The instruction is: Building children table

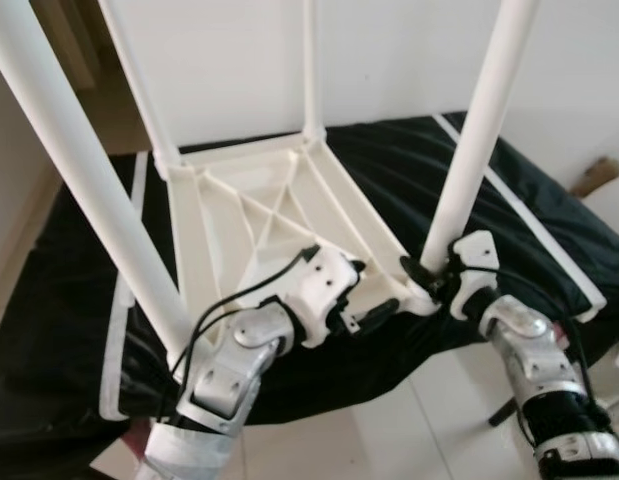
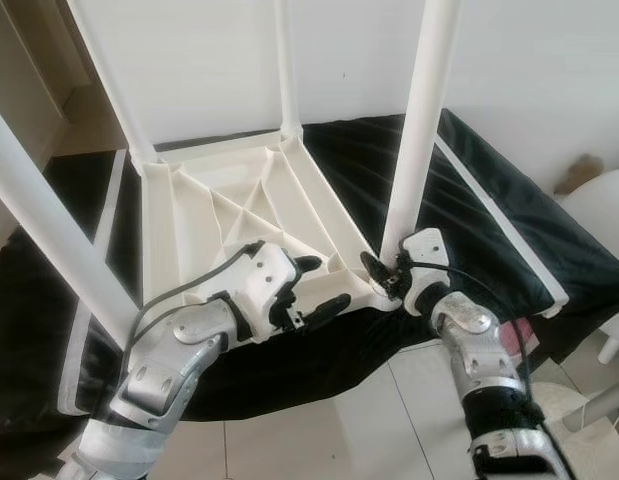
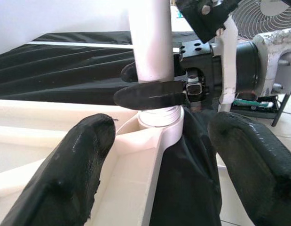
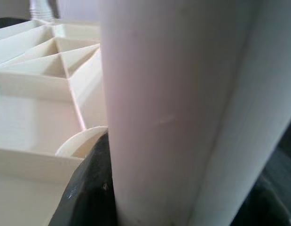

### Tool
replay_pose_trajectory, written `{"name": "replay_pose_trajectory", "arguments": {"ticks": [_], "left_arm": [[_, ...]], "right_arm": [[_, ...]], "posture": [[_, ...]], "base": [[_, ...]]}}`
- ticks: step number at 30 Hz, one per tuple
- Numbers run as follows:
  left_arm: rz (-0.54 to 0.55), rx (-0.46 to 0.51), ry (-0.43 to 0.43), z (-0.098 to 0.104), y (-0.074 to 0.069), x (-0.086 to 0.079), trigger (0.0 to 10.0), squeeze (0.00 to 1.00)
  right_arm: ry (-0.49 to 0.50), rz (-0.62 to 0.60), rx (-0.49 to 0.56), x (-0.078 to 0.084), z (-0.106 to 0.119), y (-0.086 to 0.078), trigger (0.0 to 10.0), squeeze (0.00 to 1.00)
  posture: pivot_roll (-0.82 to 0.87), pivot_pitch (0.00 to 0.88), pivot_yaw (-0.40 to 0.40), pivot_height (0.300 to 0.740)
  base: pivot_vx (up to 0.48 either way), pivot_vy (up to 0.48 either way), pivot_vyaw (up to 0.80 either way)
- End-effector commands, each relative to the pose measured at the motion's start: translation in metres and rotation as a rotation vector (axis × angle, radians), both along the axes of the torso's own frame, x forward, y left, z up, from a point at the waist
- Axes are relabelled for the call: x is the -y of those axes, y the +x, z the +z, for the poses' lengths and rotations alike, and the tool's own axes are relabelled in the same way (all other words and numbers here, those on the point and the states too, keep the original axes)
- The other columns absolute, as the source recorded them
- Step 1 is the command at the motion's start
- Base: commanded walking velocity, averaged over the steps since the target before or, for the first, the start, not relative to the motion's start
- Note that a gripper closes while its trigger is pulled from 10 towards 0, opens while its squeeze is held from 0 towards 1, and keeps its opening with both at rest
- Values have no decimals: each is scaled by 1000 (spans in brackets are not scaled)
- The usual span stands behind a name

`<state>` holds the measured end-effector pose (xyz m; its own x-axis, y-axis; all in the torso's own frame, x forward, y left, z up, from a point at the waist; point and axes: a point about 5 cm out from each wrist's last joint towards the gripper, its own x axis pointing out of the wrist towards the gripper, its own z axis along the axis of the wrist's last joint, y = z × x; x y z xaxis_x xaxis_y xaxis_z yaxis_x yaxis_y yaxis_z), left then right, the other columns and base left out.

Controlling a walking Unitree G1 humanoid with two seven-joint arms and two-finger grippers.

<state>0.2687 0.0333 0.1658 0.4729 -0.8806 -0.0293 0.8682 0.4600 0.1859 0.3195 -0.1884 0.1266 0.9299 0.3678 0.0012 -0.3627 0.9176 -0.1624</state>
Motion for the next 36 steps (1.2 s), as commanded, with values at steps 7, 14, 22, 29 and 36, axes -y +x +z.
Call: {"name": "replay_pose_trajectory", "arguments": {"ticks": [7, 14, 22, 29, 36], "left_arm": [[50, -7, 4, -1, 4, -4, 10000, 0], [55, 1, -6, 1, 7, -3, 10000, 0], [39, -10, -14, 1, 5, 1, 10000, 0], [19, -8, -2, -1, 3, 3, 10000, 0], [42, -14, 4, -2, 6, 0, 10000, 0]], "right_arm": [[24, -254, -97, -3, -24, -7, 10000, 0], [158, -404, -95, -21, -18, -15, 10000, 0], [218, -634, -64, -37, -17, -19, 10000, 0], [226, -627, -107, -41, -22, -25, 10000, 0], [222, -552, -79, -53, -16, -21, 10000, 0]], "posture": [[-36, 0, 28, 740], [-54, 0, 22, 740], [-71, 0, 38, 740], [-71, 0, 39, 740], [-74, 0, 38, 740]], "base": [[0, 0, 0], [0, 0, 0], [0, 0, 0], [0, 0, 0], [0, 0, 0]]}}
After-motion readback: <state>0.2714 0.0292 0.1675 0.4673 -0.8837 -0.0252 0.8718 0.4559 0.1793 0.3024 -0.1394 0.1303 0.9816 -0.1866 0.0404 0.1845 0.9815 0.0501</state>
